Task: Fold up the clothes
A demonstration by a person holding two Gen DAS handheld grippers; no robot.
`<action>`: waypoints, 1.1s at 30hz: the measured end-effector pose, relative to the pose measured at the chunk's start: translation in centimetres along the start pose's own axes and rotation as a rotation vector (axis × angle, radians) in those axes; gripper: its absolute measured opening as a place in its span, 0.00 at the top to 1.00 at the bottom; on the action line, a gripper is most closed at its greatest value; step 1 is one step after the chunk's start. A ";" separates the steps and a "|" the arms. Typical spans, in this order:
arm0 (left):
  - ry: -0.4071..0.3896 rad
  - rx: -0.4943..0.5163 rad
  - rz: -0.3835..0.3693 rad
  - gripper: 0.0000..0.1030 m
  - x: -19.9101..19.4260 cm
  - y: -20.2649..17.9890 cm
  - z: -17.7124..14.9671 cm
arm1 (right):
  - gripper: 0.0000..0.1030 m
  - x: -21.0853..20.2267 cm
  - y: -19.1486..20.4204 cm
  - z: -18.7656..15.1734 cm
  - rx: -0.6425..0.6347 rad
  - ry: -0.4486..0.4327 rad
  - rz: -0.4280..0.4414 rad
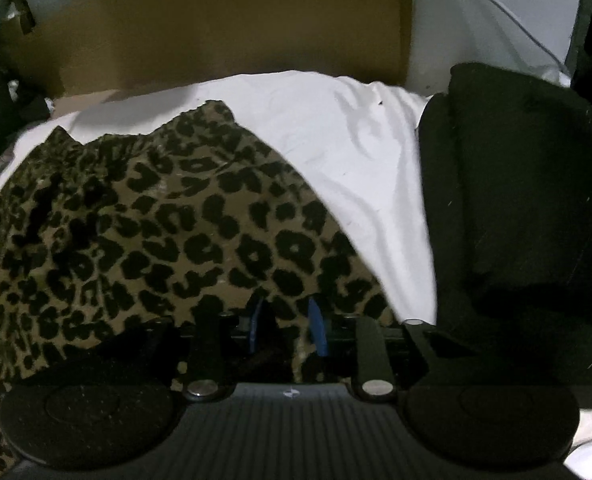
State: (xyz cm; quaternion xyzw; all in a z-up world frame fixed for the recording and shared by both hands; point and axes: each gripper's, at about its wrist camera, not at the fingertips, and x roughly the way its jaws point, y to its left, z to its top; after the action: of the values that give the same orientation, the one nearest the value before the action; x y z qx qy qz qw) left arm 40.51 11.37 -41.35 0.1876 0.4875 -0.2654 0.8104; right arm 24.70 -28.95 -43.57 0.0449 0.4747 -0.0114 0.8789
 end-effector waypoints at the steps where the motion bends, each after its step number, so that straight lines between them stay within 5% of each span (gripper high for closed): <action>1: 0.001 -0.004 0.010 0.88 0.0 0.1 0.2 | 0.92 -0.1 0.0 0.2 -0.003 0.008 -0.029; 4: -0.025 -0.016 -0.002 0.87 -0.8 0.0 0.7 | 0.90 -0.8 -0.1 0.9 0.026 0.008 -0.061; 9: -0.079 0.023 -0.067 0.86 -2.1 -2.3 1.7 | 0.87 -1.5 1.5 1.7 0.005 -0.046 0.038; 11: -0.088 0.040 -0.083 0.83 -2.2 -3.4 2.0 | 0.64 -1.2 2.6 2.0 -0.010 -0.062 0.067; 12: -0.089 0.043 -0.096 0.83 -2.1 -3.9 2.1 | 0.62 -1.1 3.3 2.3 -0.019 -0.071 0.079; 19: -0.092 0.065 -0.135 0.83 -0.4 -6.0 2.6 | 0.62 0.5 7.5 4.1 -0.131 -0.089 0.143; 22: -0.085 0.073 -0.087 0.82 0.7 -5.8 2.7 | 0.62 1.9 8.0 4.4 -0.147 -0.066 0.149; 33: -0.092 -0.067 0.008 0.86 1.3 -2.3 3.9 | 0.65 3.6 4.8 5.4 -0.074 -0.017 0.023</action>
State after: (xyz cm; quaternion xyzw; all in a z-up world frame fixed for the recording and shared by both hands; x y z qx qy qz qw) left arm 42.30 7.06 -40.86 0.1497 0.4575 -0.2540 0.8389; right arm 31.54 -24.60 -43.32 0.0179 0.4669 0.0161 0.8840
